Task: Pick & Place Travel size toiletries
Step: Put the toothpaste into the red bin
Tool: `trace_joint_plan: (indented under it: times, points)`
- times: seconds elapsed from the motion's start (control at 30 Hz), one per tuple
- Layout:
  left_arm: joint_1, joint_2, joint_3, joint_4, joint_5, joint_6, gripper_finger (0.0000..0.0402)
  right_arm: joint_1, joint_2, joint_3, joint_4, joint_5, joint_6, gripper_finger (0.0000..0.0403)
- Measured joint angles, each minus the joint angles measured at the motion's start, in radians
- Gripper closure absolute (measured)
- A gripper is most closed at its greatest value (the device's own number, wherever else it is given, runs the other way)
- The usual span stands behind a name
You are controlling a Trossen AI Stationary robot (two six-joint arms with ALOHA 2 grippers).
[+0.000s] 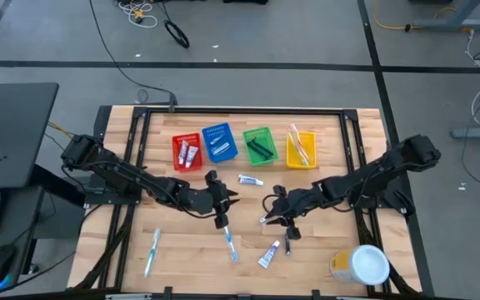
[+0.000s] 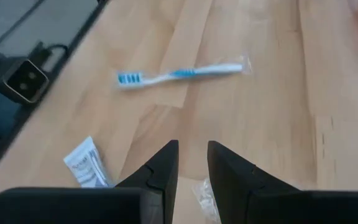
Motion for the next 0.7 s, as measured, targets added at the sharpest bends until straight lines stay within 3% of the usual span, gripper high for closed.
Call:
trace_joint_plan:
  times: [0.27, 0.43, 0.57, 0.7]
  points:
    - [0.027, 0.000, 0.000, -0.001, -0.009, 0.019, 0.0301, -0.028, 0.072, 0.000, 0.006, 0.036, -0.001, 0.0308]
    - [0.103, 0.000, 0.000, 0.002, 0.174, 0.188, 0.0299, -0.045, 0.086, 0.000, 0.009, 0.095, -0.001, 0.0308]
    - [0.158, 0.000, 0.000, -0.007, 0.194, 0.260, 0.0286, -0.048, 0.086, 0.000, -0.001, 0.218, 0.023, 0.0308]
    - [0.195, 0.021, 0.002, 0.015, 0.248, 0.273, 0.0259, -0.047, 0.086, 0.000, -0.004, 0.262, 0.034, 0.0308]
